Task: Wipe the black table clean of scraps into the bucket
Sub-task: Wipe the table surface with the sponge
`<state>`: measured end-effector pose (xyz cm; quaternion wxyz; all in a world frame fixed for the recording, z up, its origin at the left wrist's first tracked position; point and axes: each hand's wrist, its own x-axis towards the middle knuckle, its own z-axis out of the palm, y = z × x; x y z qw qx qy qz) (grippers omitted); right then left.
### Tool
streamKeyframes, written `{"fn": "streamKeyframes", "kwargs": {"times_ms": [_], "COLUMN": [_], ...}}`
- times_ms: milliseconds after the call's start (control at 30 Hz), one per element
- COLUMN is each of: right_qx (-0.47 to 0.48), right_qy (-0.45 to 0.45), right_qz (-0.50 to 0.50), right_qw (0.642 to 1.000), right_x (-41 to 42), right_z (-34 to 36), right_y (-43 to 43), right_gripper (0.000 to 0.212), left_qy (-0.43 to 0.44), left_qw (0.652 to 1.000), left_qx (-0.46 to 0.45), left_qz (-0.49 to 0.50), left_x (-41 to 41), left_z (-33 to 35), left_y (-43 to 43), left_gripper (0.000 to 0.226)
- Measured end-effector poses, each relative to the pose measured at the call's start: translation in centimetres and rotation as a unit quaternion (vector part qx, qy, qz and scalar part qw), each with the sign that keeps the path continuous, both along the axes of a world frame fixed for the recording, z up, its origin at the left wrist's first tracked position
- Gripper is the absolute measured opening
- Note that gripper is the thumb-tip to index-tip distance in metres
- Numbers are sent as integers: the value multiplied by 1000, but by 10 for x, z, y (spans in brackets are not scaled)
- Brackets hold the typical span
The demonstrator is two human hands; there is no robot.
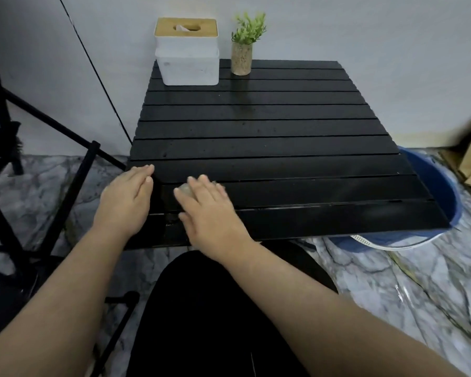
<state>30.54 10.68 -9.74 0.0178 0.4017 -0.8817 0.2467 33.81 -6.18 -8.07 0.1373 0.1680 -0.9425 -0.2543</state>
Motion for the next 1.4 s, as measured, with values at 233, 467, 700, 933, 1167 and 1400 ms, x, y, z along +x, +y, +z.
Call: {"fn": "streamKeyframes", "kwargs": {"times_ms": [233, 467, 700, 933, 1167, 1400], "right_qx": [47, 52, -6, 52, 32, 61], "right_qy": [9, 62, 0, -45, 20, -35], "right_qz": [-192, -257, -75, -401, -131, -344], "right_qw": [980, 963, 997, 913, 991, 936], "right_x": [-156, -148, -140, -257, -196, -302], "right_z": [4, 4, -3, 13, -5, 8], "right_y": [131, 54, 44, 236, 108, 232], "right_gripper": [43, 36, 45, 43, 47, 43], "left_qy": [-26, -81, -72, -55, -71, -48], "left_qw": [999, 994, 995, 991, 988, 991], "left_qx": [-12, -62, -61, -47, -69, -56], "left_qz": [-31, -34, -11, -111, -120, -110], "left_x": [-78, -98, -109, -181, -216, -222], "left_z": [-5, -19, -11, -12, -20, -17], "left_y": [0, -8, 6, 94, 122, 119], "left_gripper": [46, 49, 48, 52, 51, 50]}}
